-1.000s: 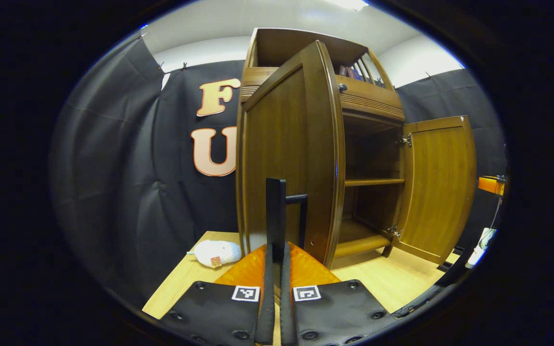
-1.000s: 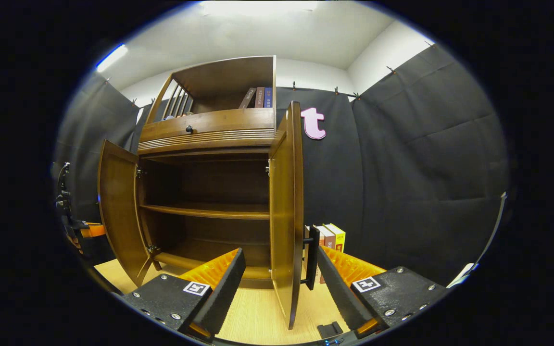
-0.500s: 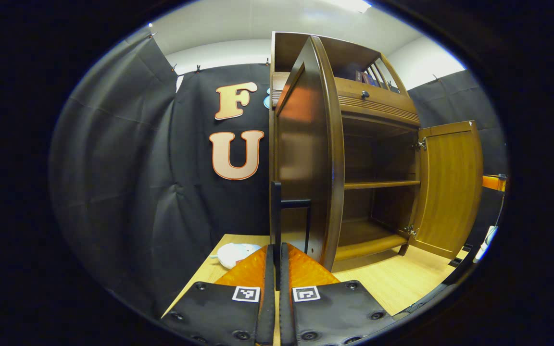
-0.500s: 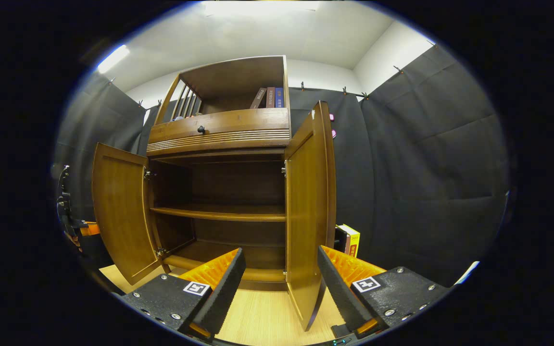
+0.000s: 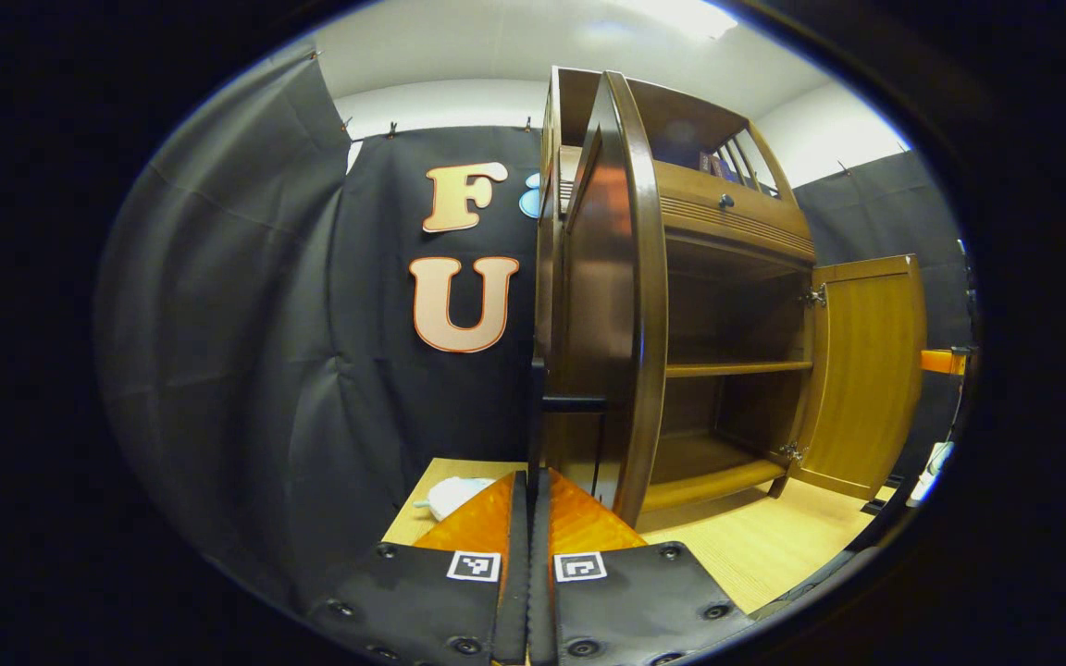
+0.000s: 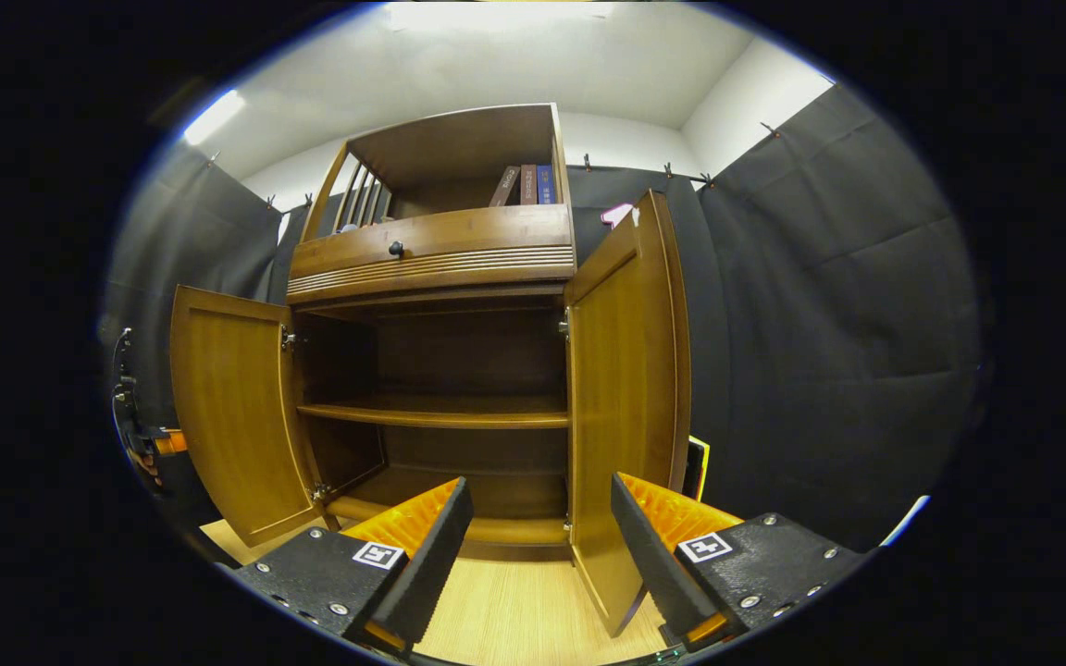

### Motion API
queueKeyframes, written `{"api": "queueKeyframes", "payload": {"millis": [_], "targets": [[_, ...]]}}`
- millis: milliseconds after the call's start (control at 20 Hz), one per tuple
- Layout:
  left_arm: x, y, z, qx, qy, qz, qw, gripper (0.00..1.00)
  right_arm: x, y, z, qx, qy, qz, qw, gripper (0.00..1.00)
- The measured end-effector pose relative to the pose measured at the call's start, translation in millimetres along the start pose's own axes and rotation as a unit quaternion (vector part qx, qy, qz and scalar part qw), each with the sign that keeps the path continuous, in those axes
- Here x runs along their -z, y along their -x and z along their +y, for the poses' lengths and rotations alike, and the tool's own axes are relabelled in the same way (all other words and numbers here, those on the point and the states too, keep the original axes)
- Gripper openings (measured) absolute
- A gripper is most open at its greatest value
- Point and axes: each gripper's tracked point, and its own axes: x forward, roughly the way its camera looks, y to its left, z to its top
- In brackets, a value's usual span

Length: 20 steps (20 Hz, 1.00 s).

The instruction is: Open the right door of the double-door shoe cabinet with the right hand, and open the left door with the left hand.

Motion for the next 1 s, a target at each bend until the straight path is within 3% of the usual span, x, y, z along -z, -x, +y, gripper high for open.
{"api": "queueKeyframes", "payload": {"millis": [100,150,200,250,400,600,750,800,950,1000], "targets": [[-1,1,-3,0.012,0.007,-0.003,1.0,0.07,2,-1,8,-0.006,0.001,0.003,1.0,0.92],[-1,1,-3,0.018,0.008,-0.003,1.0,0.12,4,-2,13,-0.01,0.001,0.004,1.0,0.92],[-1,2,-3,0.022,0.008,-0.001,1.0,0.08,6,-4,17,-0.014,0.0,0.006,1.0,0.92],[-1,3,-6,0.029,0.011,0.0,1.0,0.12,6,-4,20,-0.017,-0.002,0.007,1.0,0.92],[-1,5,-8,0.035,0.01,0.002,0.999,0.11,8,-6,27,-0.02,-0.007,0.009,1.0,0.92],[-2,7,8,-0.033,-0.014,0.011,0.999,0.14,10,-10,34,-0.025,-0.005,0.015,1.0,0.92],[-5,25,23,-0.074,-0.026,0.018,0.997,0.38,2,-10,36,-0.027,-0.002,0.012,1.0,0.92],[-10,27,23,-0.08,-0.024,0.01,0.996,0.36,-3,-9,37,-0.027,-0.001,0.009,1.0,0.92],[-26,21,16,-0.087,-0.002,-0.02,0.996,0.63,-20,-3,35,-0.021,0.013,-0.001,1.0,0.92],[-30,20,14,-0.095,0.014,-0.026,0.995,0.61,-27,-1,33,-0.017,0.019,-0.005,1.0,0.92]]}}
